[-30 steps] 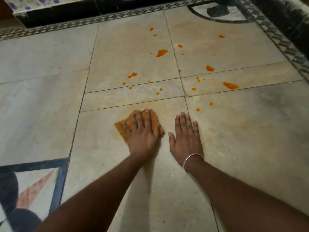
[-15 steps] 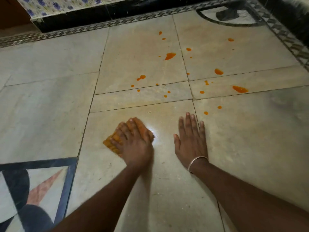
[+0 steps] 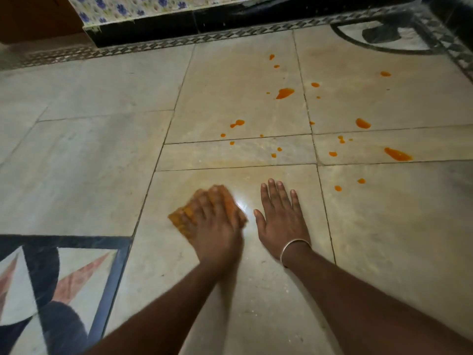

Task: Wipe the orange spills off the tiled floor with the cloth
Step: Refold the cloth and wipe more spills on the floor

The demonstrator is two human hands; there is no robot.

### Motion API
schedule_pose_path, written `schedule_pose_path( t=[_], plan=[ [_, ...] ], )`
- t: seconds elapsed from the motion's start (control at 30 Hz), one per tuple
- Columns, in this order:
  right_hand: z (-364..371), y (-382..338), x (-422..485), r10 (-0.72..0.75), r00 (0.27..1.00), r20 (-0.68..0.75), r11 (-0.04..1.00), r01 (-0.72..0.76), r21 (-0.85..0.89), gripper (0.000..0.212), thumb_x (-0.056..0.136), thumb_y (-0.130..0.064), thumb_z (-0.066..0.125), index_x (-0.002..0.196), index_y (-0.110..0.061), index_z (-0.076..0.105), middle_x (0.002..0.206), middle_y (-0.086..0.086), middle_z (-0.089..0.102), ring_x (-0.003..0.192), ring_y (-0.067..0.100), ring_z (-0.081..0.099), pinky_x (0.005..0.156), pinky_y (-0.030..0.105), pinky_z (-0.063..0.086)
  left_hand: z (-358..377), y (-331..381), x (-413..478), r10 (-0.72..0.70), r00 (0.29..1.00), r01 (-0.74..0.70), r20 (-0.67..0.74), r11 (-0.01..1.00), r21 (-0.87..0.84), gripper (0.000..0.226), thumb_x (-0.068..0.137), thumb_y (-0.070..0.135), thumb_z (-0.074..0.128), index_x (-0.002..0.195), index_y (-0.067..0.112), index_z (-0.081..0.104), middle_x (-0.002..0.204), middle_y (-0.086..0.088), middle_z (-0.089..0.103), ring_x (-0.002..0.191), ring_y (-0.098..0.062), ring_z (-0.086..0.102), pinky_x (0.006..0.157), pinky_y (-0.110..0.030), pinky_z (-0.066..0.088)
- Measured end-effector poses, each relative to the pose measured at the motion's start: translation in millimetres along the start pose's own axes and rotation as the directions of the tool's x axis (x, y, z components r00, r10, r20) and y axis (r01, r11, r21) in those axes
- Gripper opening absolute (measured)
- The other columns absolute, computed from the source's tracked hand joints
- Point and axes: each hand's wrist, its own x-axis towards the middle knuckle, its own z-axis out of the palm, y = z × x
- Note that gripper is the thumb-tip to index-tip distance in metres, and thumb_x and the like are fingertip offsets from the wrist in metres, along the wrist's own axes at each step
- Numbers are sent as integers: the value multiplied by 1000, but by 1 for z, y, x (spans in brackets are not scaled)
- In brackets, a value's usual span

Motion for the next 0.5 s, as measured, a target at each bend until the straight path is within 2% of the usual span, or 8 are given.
schedule_pose_path(
  t=[0.07,0.13,0.17,0.23,0.3,0.37,0.43,0.5],
  plan=[
    [0,0,0,-8,1000,7,1000,8,-14,66,102,-47,14,159,-14,5,167,7,1,154,23,-2,124,49,3,-1,10,12,141,989,-143,47,989,43,81,97,70,-1,164,27,-13,174,-9,-13,160,-31,-13,124,-62,-8],
    [0,0,0,-16,1000,1,1000,16,-16,66,103,-46,14,159,-14,4,167,7,0,154,23,-3,124,49,2,-11,4,43,260,963,-266,68,959,94,92,87,79,-15,165,31,-10,174,-5,-10,161,-27,-9,125,-61,-7],
    [-1,0,0,-17,1000,1,1000,17,-13,66,103,-46,15,159,-14,5,167,7,1,154,23,-2,124,49,3,-16,-3,58,276,959,-281,62,955,99,97,83,81,-20,165,32,-7,175,-5,-7,161,-26,-7,126,-61,-5],
    [-1,0,0,-8,1000,-10,1000,8,4,66,102,-45,18,159,-13,10,167,7,6,154,23,3,124,49,5,-24,-26,80,214,975,-217,55,974,63,93,86,80,-11,165,32,-7,175,-5,-4,161,-27,-4,126,-61,-6],
    [-1,0,0,-3,1000,-20,1000,3,15,66,102,-45,21,159,-13,14,167,8,10,154,23,7,124,50,8,-28,-51,82,78,996,-77,35,997,-25,81,95,72,1,165,32,-9,175,-5,-5,161,-28,-6,125,-62,-7],
    [0,-1,0,-2,1000,-14,1000,2,7,66,102,-45,20,159,-12,15,167,8,10,154,23,7,124,50,8,-25,-63,61,-57,998,59,18,996,-74,77,99,68,4,165,30,-10,175,-7,-6,160,-30,-7,125,-63,-7],
    [0,-1,0,4,1000,-11,1000,-4,0,66,101,-45,19,159,-12,16,167,9,11,154,24,8,124,51,9,-16,-47,30,-155,988,153,-25,986,-64,76,100,63,2,165,26,-8,174,-11,-4,160,-33,-4,125,-64,-5],
    [-1,-1,0,7,1000,-5,1000,-7,-6,66,101,-45,18,159,-12,15,167,9,10,154,24,7,124,50,8,-6,-19,10,-148,988,146,-35,988,-39,76,100,60,2,165,23,-8,174,-14,-2,160,-36,-2,125,-64,-5]
  ],
)
